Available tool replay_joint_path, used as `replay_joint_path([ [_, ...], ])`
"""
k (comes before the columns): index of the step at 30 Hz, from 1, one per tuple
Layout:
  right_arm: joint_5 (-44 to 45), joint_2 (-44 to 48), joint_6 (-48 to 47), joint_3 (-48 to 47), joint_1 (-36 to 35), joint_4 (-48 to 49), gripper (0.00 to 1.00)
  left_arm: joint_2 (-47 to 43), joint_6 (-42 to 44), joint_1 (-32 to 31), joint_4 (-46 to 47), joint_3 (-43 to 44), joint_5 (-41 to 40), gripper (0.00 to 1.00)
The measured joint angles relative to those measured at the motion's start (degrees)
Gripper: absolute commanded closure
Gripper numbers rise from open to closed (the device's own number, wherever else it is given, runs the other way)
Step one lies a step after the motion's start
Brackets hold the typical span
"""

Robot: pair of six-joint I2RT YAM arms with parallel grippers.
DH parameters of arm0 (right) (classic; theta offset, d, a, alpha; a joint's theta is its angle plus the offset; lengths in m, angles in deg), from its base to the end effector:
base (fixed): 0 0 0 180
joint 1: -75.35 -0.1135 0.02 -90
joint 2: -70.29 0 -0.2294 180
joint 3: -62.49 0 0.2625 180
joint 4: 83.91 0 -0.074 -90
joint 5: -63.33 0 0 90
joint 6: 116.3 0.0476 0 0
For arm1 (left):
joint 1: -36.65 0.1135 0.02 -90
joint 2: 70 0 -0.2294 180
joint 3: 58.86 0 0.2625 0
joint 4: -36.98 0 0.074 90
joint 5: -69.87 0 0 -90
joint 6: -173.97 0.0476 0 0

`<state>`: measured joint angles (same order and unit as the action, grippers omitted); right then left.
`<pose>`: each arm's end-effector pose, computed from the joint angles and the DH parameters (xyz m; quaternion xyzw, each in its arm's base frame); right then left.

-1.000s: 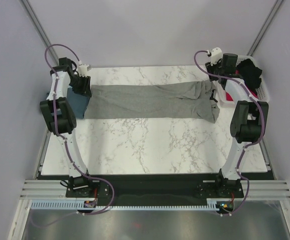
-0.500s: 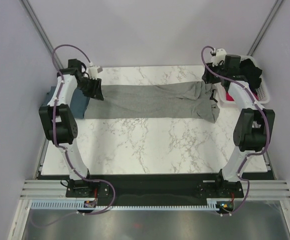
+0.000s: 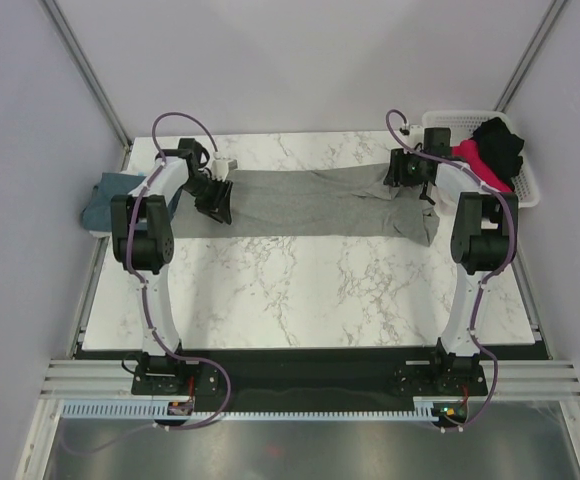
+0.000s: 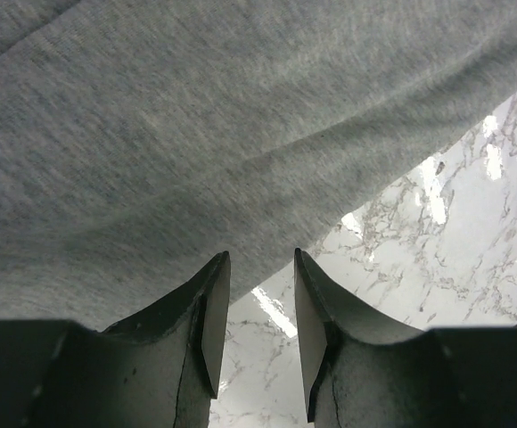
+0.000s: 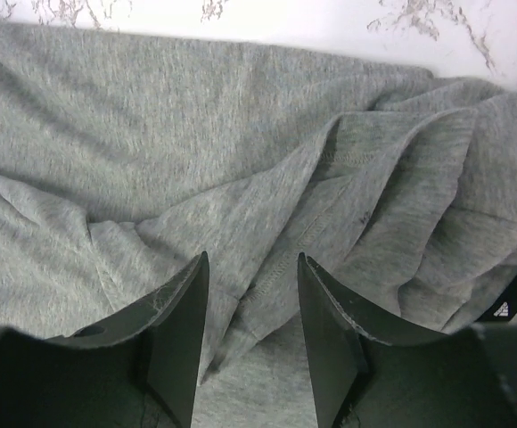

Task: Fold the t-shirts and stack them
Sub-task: Fold the tshirt

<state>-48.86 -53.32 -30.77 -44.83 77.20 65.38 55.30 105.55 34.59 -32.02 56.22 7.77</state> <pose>0.4798 0.0025 0.1446 -0.0914 0.9112 0.1589 0.3690 0.4315 -0.0378 0.1401 0.2201 0.9411 -0.2211 0.1305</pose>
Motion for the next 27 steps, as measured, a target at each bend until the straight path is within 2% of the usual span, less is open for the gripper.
replay_joint_path([
  [9,-0.2,-0.2,0.0,-0.3,-0.3,-0.6,0.48,1.5,0.0,-0.2,0.2,0.6,-0.9,0.58],
  [15,-0.6,0.7,0.0,3.5,-0.4,-1.4,0.51,1.5,-0.1,-0.4,0.2,0.6,-0.8,0.58],
  [23,-2.2,2.1,0.0,6.6,-0.4,-2.2,0.59,1.6,-0.1,-0.4,0.2,0.6,-0.8,0.58],
  [24,-2.4,2.3,0.0,6.6,-0.4,-2.3,0.64,1.6,-0.1,-0.4,0.2,0.6,-0.8,0.58],
  [27,-3.1,3.0,0.0,6.6,-0.4,-2.5,0.68,1.6,-0.1,-0.4,0.2,0.6,-0.8,0.58],
])
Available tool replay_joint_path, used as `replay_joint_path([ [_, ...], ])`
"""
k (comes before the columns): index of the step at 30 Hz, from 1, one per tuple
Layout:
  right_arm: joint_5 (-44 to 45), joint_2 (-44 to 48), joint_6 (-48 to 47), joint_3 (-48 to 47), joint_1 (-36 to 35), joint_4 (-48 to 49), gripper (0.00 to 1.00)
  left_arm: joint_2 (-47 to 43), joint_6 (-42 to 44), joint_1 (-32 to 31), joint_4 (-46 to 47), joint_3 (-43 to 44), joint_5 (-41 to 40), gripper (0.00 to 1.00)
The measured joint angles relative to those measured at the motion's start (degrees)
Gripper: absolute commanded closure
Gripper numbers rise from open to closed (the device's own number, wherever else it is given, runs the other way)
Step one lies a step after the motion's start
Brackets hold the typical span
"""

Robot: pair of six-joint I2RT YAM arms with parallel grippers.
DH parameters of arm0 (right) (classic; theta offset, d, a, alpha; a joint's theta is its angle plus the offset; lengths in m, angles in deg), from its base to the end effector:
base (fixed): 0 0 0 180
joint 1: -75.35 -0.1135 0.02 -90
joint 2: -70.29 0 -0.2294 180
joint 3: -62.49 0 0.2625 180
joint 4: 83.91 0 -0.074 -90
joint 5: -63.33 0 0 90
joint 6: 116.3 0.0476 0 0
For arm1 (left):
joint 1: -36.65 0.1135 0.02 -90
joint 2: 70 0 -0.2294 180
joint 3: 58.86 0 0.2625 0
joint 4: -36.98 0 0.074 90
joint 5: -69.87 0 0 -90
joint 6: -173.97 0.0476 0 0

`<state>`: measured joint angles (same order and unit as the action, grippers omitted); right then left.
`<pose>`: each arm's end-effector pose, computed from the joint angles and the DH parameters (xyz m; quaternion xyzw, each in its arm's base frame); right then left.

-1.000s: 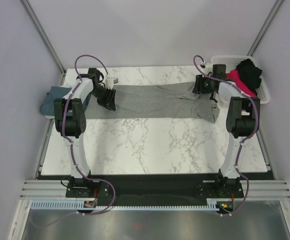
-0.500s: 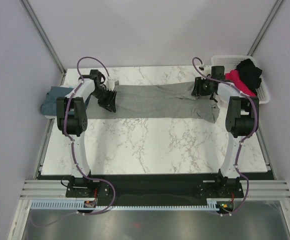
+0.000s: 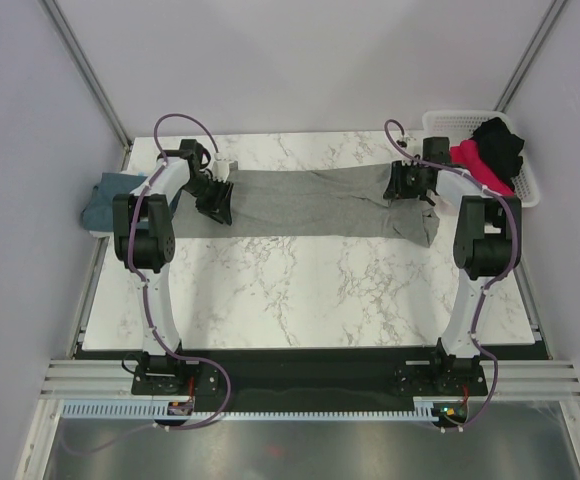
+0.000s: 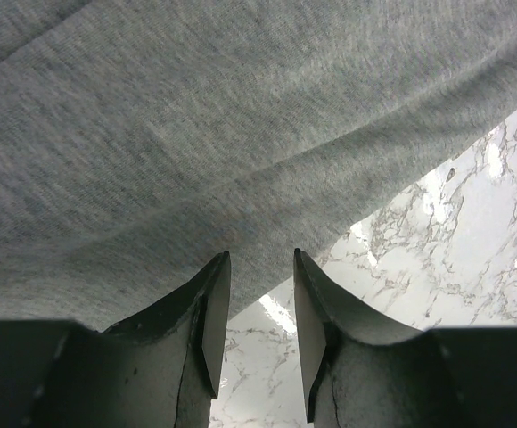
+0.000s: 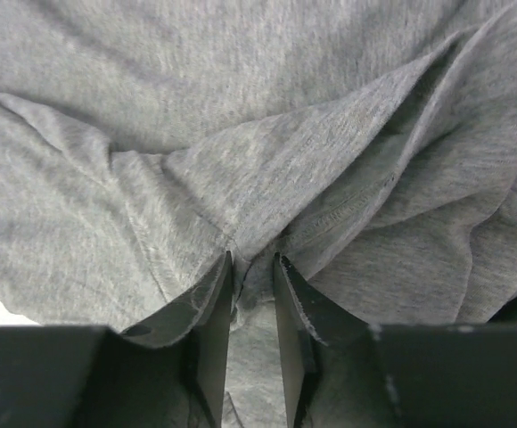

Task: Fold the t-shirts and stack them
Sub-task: Fold the tshirt

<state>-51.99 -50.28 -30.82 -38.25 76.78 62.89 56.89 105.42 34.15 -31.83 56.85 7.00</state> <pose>0.4544 0.0090 0.1285 -0.0944 0.9231 0.1915 0.3197 0.4341 -0.0407 0.1315 0.2209 0.9431 -0.2165 0.1221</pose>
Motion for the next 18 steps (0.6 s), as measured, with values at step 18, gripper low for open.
replay_joint_path([
  [18,-0.7,-5.3,2.5,-10.1,-1.0,2.4,0.8,0.1,0.0,0.0,0.0,0.0,0.0,0.58],
])
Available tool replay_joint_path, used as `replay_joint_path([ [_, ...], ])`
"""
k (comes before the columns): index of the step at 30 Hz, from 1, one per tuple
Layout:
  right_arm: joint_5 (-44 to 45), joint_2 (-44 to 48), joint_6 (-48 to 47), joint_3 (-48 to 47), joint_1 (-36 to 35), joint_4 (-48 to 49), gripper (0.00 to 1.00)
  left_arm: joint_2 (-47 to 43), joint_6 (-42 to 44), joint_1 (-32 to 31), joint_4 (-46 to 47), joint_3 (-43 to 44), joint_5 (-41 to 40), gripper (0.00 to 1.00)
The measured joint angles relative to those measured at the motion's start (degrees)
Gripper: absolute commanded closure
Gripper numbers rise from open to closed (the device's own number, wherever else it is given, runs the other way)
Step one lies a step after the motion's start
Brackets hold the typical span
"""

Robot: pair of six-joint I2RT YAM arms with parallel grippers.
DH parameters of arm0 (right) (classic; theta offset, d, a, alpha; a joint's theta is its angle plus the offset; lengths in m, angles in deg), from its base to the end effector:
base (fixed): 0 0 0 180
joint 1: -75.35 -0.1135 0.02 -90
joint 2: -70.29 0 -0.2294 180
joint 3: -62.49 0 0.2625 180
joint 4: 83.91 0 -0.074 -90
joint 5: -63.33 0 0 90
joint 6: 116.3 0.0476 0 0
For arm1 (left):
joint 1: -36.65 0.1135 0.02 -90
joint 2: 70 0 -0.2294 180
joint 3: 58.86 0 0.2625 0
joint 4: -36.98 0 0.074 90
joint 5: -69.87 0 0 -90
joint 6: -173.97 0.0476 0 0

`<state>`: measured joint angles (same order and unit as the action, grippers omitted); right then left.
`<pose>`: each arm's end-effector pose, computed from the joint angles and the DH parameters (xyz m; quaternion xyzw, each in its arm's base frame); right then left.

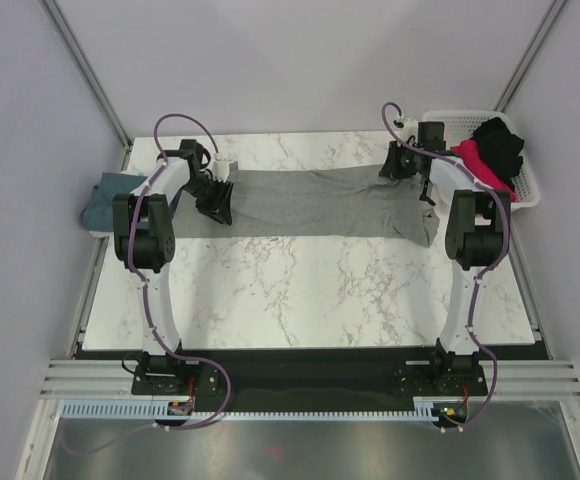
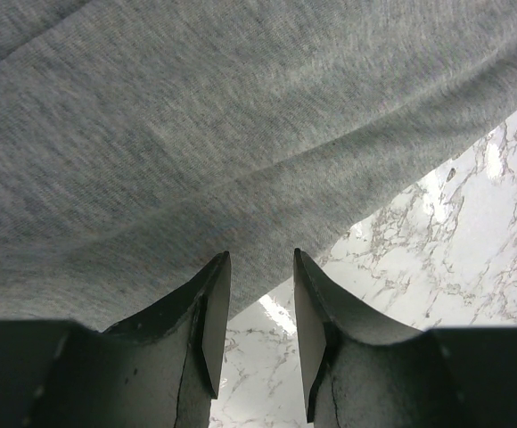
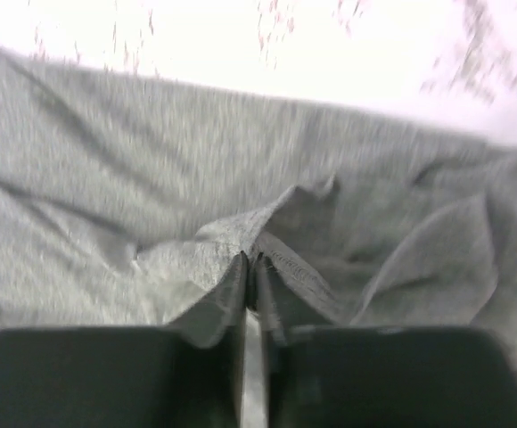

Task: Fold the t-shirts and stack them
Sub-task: Fold the tshirt

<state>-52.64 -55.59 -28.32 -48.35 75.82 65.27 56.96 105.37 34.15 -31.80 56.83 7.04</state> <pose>0.4894 0.0168 0.1474 -0.0966 0.9018 0.2002 0.3706 0.4341 -0.0407 0.1309 0.2204 0.9432 -0.2170 0.1216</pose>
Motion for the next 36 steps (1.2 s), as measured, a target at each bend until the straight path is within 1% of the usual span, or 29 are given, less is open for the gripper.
replay_joint_path([
  [1,0.0,-1.1,0.6,-1.7,-0.2,0.6,0.74,0.0,0.0,0.0,0.0,0.0,0.0,0.58],
  [2,0.3,-2.3,1.2,-3.5,-0.5,1.2,0.61,0.0,0.0,0.0,0.0,-0.1,0.0,0.58],
  [3,0.5,-3.5,2.1,-5.2,-0.7,2.1,0.57,0.0,0.0,0.0,0.1,-0.3,-0.1,0.58],
  [8,1.6,-6.3,4.1,-9.4,-1.9,4.7,0.49,0.0,0.0,-0.1,0.0,-1.4,-0.5,0.59],
  [13,2.3,-4.4,5.1,-8.8,-2.5,5.3,0.48,-0.7,0.0,-0.3,0.0,-1.7,-1.9,0.6],
  [17,2.6,2.3,6.7,-2.7,-1.6,5.9,0.48,-2.6,0.0,-0.3,0.2,-2.3,-3.2,0.6],
  [19,3.5,7.4,7.3,2.2,-1.2,6.2,0.48,-3.3,0.0,-0.3,0.3,-2.4,-3.7,0.6],
  [23,5.1,11.2,6.6,6.0,-0.5,4.6,0.48,-3.9,0.0,-0.3,0.5,-2.4,-4.6,0.6],
  [29,9.1,7.9,3.9,6.3,-0.7,-1.2,0.47,-3.9,0.1,-0.3,0.7,-2.4,-6.2,0.6],
  [36,10.0,0.5,3.8,3.8,-0.7,-4.3,0.46,-3.4,0.6,-0.3,1.0,-3.0,-9.2,0.6],
])
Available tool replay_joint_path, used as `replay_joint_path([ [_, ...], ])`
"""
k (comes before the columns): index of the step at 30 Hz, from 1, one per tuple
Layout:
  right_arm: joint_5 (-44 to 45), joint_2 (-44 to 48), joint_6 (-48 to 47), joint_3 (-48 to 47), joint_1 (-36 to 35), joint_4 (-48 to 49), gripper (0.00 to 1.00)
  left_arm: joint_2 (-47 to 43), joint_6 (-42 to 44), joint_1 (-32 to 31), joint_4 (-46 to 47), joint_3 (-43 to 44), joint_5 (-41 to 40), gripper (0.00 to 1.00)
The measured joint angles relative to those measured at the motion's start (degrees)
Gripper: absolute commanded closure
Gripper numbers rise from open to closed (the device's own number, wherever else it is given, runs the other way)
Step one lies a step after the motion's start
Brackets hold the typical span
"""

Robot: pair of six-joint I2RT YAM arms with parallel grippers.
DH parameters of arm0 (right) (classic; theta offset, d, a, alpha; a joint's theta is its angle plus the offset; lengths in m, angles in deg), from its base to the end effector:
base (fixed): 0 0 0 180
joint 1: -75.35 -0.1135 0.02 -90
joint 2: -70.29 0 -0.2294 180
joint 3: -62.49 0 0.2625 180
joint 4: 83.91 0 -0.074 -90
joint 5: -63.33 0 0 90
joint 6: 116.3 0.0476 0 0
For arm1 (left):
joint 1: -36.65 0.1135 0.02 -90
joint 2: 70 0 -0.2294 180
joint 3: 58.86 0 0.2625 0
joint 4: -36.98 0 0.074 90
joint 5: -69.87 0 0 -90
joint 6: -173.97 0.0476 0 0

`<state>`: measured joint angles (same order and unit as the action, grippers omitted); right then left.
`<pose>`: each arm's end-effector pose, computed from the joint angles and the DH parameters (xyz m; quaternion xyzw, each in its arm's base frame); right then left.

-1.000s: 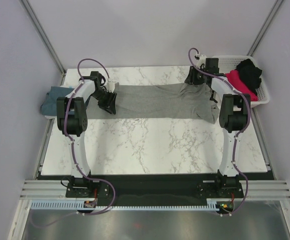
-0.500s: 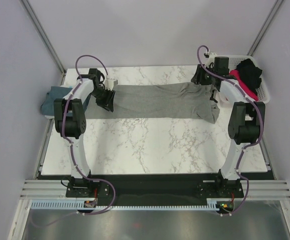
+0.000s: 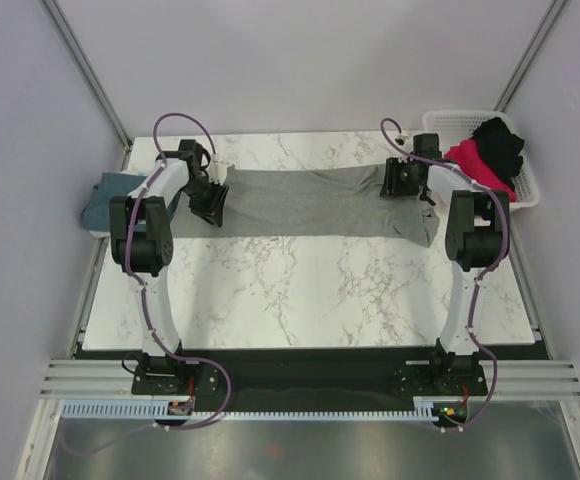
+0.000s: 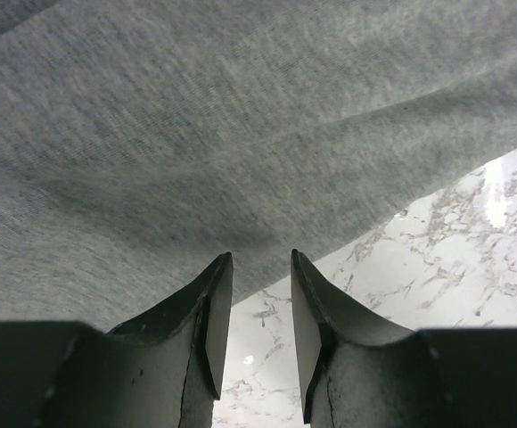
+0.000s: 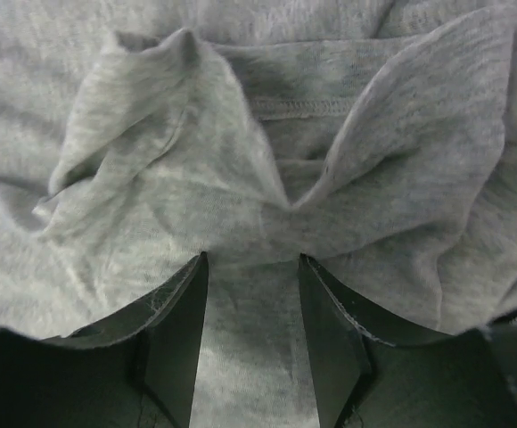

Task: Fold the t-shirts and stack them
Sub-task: Fold the tshirt

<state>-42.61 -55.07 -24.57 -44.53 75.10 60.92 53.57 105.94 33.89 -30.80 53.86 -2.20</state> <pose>0.4731 0.0151 0.1217 -0.0313 0.9410 0.1370 0.3077 0.4270 -0.0353 0.1383 0.2256 0.9568 -0.1366 0.1224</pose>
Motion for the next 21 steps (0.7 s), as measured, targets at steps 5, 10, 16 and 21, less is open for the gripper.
replay_joint_path([
  [5,0.3,-3.6,0.4,-5.1,0.0,0.1,0.46,2.3,0.6,0.0,0.3,-0.2,-2.5,0.6],
  [10,0.8,-7.6,1.2,-10.8,0.0,-0.1,0.46,2.6,1.5,-1.4,0.3,0.0,-5.1,0.6],
  [16,1.8,-12.6,1.8,-18.6,0.0,0.0,0.44,-1.2,2.1,-5.8,2.5,-6.0,-9.3,0.6],
  [21,2.5,-16.1,2.5,-23.8,-0.1,0.0,0.43,-9.3,2.3,-11.7,3.0,-18.6,-10.4,0.6],
])
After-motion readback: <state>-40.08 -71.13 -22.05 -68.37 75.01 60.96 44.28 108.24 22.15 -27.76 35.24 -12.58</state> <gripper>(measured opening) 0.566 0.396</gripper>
